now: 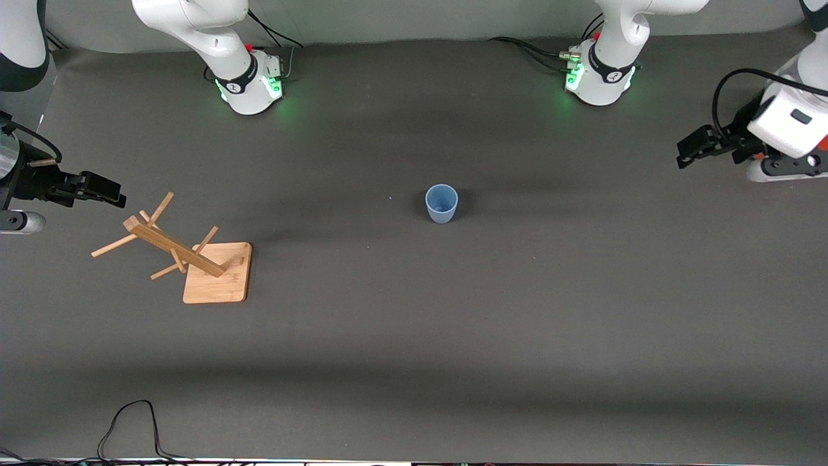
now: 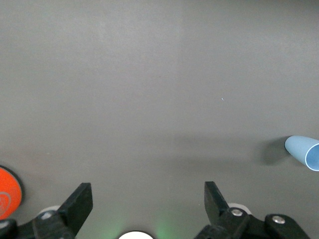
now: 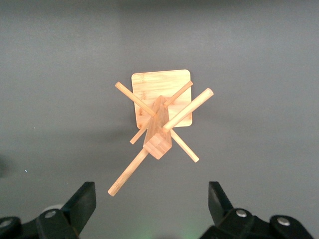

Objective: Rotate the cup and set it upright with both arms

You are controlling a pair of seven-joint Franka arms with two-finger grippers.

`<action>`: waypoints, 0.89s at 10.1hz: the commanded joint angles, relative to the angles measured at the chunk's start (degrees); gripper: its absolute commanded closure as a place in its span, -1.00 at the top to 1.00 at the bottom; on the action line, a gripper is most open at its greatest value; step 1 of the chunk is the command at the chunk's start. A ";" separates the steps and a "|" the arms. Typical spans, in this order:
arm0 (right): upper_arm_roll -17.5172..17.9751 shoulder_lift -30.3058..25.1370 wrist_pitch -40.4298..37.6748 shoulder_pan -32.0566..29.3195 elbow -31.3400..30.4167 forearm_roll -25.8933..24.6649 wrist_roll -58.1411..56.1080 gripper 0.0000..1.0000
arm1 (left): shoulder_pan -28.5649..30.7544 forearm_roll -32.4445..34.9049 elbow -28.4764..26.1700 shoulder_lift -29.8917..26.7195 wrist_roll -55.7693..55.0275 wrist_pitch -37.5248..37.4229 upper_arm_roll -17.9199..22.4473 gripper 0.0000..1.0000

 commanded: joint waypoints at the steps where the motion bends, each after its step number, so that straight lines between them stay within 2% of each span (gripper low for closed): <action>1: -0.09 0.38 0.41 0.16 0.65 -0.16 -1.14 1.00 | 0.83 0.85 -1.38 -1.87 7.69 -2.60 0.21 1.00; 5: -0.18 0.38 0.41 0.16 0.65 -0.16 -1.14 1.00 | 1.10 -0.20 -0.77 -2.22 8.97 -5.77 1.80 1.00; 6: -0.18 0.38 0.41 0.16 0.65 -0.16 -1.14 1.00 | 1.19 -0.12 -0.59 -2.05 9.05 -3.95 1.88 1.00; 8: -0.09 0.38 0.41 0.16 0.65 -0.16 -1.14 1.00 | 1.19 -0.20 -0.67 -1.44 8.10 4.30 1.97 1.00; 9: -0.09 0.38 0.50 0.16 0.65 -0.16 -1.14 1.00 | 0.75 0.32 -0.76 -0.91 9.05 5.11 1.80 1.00</action>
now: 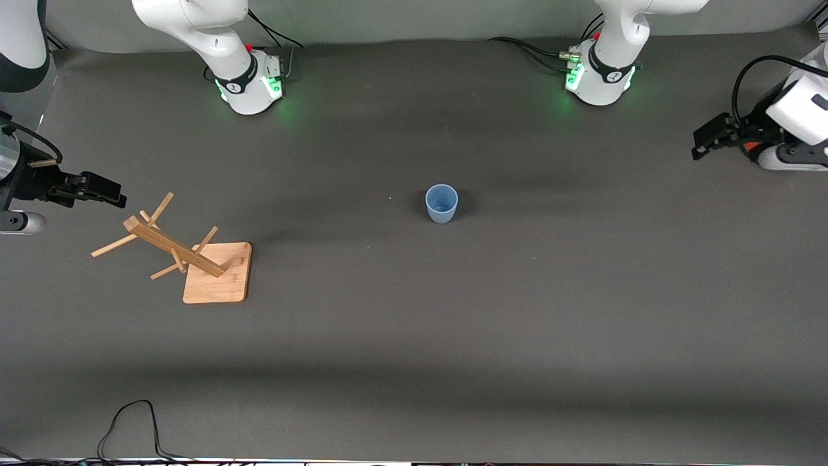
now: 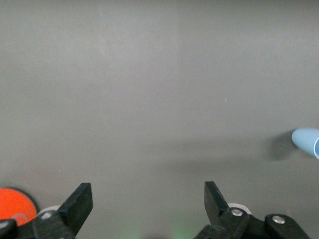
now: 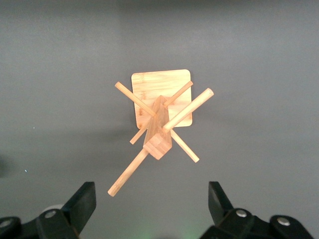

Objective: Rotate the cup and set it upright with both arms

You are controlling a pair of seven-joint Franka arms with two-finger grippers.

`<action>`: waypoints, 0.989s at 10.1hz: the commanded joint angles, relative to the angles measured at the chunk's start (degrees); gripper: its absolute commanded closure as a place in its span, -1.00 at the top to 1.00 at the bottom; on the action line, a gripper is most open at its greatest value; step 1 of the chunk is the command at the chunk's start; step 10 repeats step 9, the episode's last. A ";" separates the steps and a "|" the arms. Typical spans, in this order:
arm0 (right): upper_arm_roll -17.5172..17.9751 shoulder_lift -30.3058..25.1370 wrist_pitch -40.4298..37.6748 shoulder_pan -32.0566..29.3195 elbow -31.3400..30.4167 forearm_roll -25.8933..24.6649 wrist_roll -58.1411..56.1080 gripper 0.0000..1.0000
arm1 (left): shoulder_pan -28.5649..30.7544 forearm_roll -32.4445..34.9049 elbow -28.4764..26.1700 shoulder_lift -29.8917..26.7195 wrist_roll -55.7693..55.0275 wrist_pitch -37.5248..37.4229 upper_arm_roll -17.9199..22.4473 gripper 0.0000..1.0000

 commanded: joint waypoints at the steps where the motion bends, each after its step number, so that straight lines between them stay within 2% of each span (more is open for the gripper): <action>1: -0.09 0.33 0.48 0.16 0.65 -0.16 -1.14 1.00 | -0.73 0.96 -0.30 0.94 2.16 2.77 -0.46 1.00; 5: -0.09 0.33 0.48 0.16 0.65 -0.16 -1.14 1.00 | -3.63 3.95 -0.13 5.95 3.75 5.05 -2.57 1.00; 10: -0.09 0.24 0.48 0.16 0.65 -0.16 -1.14 1.00 | -2.84 3.16 1.90 7.10 2.69 4.27 -2.31 1.00</action>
